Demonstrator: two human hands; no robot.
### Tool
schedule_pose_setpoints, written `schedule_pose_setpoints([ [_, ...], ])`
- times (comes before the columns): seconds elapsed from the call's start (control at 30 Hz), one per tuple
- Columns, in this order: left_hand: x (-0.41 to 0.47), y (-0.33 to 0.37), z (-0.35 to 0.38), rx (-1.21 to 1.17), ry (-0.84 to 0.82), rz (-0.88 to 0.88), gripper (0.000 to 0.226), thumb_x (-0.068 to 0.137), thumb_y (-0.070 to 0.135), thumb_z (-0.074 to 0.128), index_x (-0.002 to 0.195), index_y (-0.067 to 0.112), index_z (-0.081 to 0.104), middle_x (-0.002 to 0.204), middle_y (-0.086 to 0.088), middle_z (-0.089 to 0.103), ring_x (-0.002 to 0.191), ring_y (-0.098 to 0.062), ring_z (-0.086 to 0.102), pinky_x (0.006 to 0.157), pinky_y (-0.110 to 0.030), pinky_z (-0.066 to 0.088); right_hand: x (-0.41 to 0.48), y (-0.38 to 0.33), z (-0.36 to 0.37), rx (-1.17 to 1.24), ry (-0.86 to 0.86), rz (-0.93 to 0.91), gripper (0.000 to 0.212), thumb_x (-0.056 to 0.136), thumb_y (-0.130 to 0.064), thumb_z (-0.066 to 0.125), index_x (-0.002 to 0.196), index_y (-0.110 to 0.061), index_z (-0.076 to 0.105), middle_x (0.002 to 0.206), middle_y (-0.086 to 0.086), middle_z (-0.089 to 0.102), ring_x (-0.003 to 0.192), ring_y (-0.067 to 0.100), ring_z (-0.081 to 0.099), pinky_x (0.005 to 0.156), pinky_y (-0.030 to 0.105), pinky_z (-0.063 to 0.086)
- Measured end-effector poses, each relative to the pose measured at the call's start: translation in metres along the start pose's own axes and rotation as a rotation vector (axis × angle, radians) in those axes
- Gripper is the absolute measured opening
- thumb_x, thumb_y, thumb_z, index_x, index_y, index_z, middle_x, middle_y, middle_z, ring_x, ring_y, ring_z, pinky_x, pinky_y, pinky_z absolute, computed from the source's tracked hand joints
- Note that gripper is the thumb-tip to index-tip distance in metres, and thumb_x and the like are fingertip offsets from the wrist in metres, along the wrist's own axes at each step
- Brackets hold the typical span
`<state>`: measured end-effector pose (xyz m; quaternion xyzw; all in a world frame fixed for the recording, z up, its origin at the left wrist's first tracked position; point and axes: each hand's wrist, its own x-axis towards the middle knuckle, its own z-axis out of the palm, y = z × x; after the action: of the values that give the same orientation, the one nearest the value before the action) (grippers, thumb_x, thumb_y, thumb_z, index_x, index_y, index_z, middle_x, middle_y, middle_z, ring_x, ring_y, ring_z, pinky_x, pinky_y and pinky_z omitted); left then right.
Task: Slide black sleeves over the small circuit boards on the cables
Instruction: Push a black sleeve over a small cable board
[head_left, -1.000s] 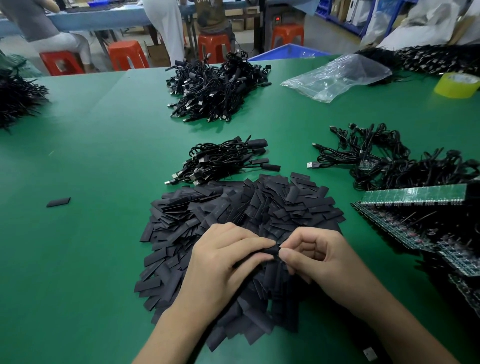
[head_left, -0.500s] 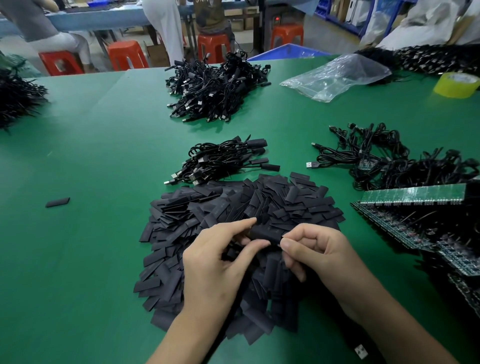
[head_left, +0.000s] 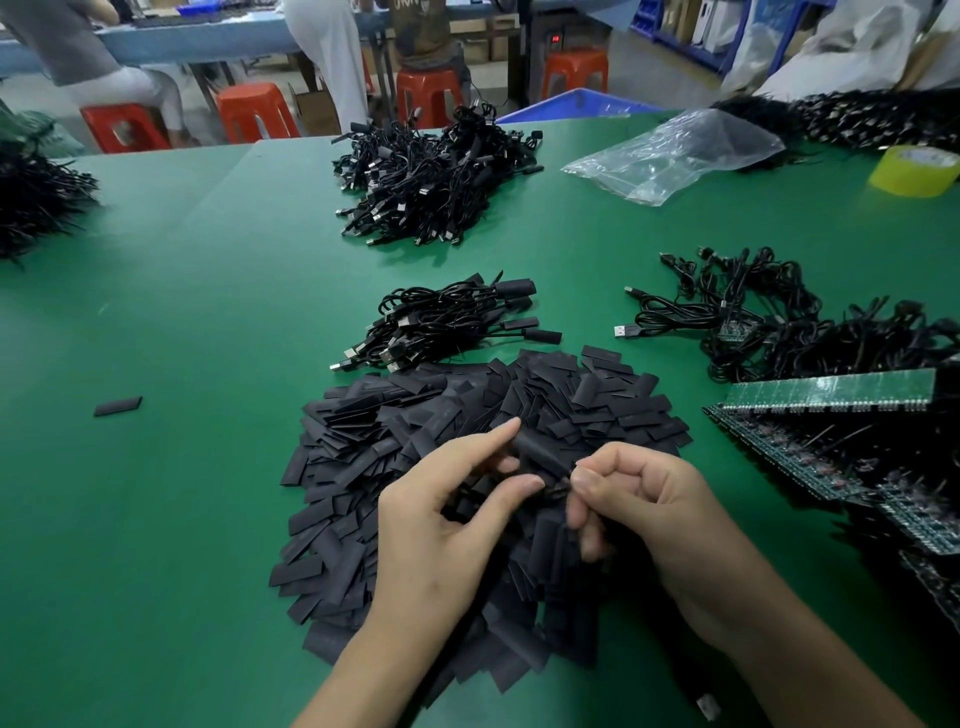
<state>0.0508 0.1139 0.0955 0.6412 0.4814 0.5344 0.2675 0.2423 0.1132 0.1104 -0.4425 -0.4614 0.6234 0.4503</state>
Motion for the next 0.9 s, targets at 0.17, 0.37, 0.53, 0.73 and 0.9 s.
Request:
schedule_pose_setpoints([
  [0.17, -0.008, 0.016, 0.014, 0.169, -0.177, 0.108, 0.035, 0.09, 0.059, 0.066, 0.102, 0.028, 0.079, 0.104, 0.019, 0.069, 0.101, -0.008, 0.062, 0.089, -0.029, 0.049, 0.001, -0.006, -0.001, 0.521, -0.019, 0.029, 0.029, 0.079, -0.032, 0.084, 0.087, -0.015, 0.062, 0.07, -0.001, 0.061, 0.051, 0.006, 0.053, 0.05, 0.017, 0.049],
  [0.37, -0.018, 0.029, 0.036, 0.254, -0.341, 0.113, 0.032, 0.084, 0.057, 0.07, 0.081, 0.025, 0.074, 0.086, 0.016, 0.069, 0.082, -0.008, 0.057, 0.079, -0.031, 0.049, 0.007, -0.006, 0.006, 0.746, 0.165, -0.019, 0.018, 0.083, -0.019, 0.064, 0.097, -0.01, 0.056, 0.07, -0.002, 0.064, 0.052, 0.004, 0.059, 0.05, 0.016, 0.052],
  [0.53, 0.01, 0.038, 0.014, 0.045, -0.281, -0.148, 0.028, 0.085, 0.05, 0.072, 0.083, 0.022, 0.068, 0.068, 0.005, 0.065, 0.064, -0.006, 0.059, 0.064, -0.028, 0.047, 0.012, -0.006, -0.008, 0.523, 0.297, -0.128, 0.032, 0.084, -0.03, 0.061, 0.104, -0.005, 0.062, 0.089, 0.013, 0.077, 0.081, 0.02, 0.077, 0.069, 0.025, 0.062],
  [0.73, 0.117, 0.02, -0.022, 0.512, -0.094, -0.07, 0.018, 0.087, 0.046, 0.077, 0.092, 0.028, 0.079, 0.081, 0.013, 0.075, 0.077, -0.007, 0.068, 0.076, -0.028, 0.055, 0.014, -0.003, -0.02, 0.299, 0.405, -0.185, 0.039, 0.085, -0.036, 0.062, 0.105, -0.003, 0.063, 0.088, 0.012, 0.074, 0.08, 0.022, 0.073, 0.071, 0.026, 0.06],
  [0.9, 0.187, -0.017, -0.025, 0.81, -0.049, 0.008, 0.031, 0.092, 0.043, 0.073, 0.108, 0.017, 0.079, 0.101, -0.01, 0.078, 0.094, -0.031, 0.071, 0.086, -0.045, 0.057, 0.018, 0.005, -0.022, 0.193, 0.417, -0.206, 0.021, 0.098, -0.023, 0.06, 0.1, -0.002, 0.062, 0.084, 0.009, 0.071, 0.074, 0.019, 0.069, 0.067, 0.026, 0.059],
])
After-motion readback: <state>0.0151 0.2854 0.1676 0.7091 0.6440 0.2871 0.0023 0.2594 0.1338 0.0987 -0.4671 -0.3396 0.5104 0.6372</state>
